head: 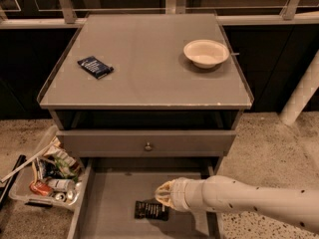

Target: Pick rxbar chocolate from middle drawer and place on counter

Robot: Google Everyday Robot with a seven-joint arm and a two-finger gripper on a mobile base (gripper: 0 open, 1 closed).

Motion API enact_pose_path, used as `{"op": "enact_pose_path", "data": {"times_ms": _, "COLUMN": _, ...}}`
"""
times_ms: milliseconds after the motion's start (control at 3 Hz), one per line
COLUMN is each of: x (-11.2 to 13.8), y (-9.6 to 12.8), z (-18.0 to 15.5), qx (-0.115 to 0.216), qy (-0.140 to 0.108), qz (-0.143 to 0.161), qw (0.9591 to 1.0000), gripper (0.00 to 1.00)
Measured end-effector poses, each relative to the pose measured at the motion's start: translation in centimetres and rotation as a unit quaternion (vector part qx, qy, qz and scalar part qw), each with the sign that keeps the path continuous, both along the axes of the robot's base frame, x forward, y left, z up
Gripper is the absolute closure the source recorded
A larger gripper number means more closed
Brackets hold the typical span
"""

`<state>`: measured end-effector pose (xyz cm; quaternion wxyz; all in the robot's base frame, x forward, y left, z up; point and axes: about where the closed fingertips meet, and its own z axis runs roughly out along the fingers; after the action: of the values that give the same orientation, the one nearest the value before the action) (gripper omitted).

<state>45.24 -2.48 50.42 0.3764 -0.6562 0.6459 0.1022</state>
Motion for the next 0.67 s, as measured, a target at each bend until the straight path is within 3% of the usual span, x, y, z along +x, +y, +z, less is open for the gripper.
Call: {"op": "enact_pose_path", "data": {"times_ms": 667, "x": 0.00, "y": 0.00, "z": 0.00, "qx": 0.000, "qy": 0.000, "qz": 0.000, "qw": 1.0000, "gripper": 0.36}}
